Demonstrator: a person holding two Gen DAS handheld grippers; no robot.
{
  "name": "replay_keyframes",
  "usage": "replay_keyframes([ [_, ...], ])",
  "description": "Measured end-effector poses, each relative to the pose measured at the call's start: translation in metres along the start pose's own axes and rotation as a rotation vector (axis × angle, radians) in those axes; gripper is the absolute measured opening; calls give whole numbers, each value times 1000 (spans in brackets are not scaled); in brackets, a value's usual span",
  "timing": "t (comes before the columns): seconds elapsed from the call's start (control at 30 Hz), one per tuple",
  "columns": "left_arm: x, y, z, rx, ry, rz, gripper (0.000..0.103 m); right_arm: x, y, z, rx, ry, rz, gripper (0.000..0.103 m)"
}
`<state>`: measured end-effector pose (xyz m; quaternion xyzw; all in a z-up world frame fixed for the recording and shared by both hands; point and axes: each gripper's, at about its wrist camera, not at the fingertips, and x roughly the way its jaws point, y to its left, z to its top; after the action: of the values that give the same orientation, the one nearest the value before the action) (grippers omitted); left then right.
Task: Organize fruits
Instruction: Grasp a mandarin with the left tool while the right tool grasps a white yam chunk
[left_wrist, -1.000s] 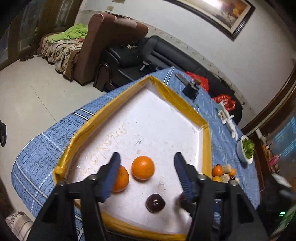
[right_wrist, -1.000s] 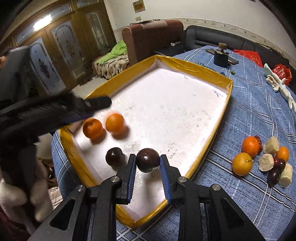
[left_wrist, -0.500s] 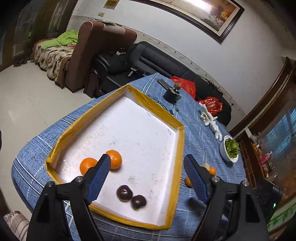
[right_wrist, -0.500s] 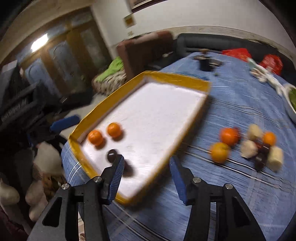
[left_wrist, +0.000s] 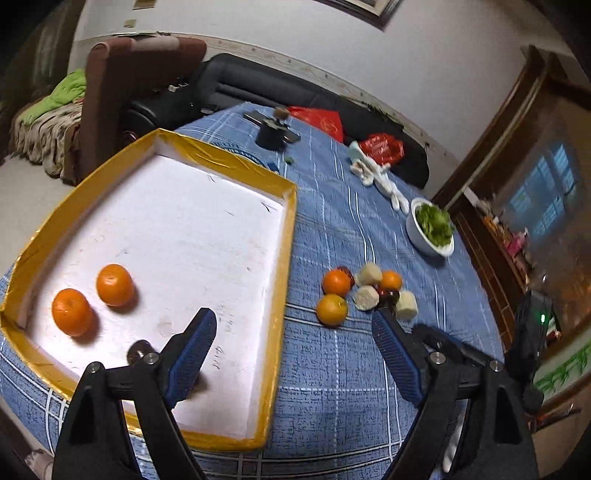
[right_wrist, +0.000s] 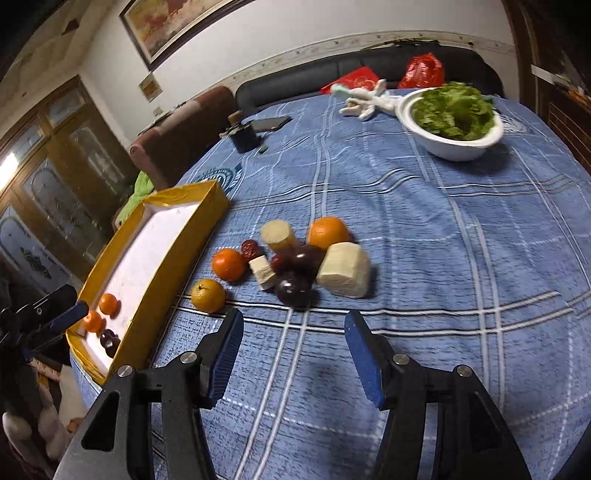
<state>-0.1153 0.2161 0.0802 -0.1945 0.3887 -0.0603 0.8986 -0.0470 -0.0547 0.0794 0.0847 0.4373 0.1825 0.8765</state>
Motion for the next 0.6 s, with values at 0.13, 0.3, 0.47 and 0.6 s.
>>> replay_keyframes([
  [0.13, 6, -5, -4, 32, 25, 6, 85, 3, -10, 13, 20, -44, -47, 63],
  [0.3, 21, -30, -11, 118, 50, -2, 83, 18, -36, 27, 74, -30, -48, 61],
  [0.47, 40, -65, -20, 275, 70, 39, 61, 40, -38, 21, 72, 16, -23, 56],
  [0.6, 63, -77, -19, 326, 89, 86, 61, 42, -43, 20, 75, 17, 4, 45],
])
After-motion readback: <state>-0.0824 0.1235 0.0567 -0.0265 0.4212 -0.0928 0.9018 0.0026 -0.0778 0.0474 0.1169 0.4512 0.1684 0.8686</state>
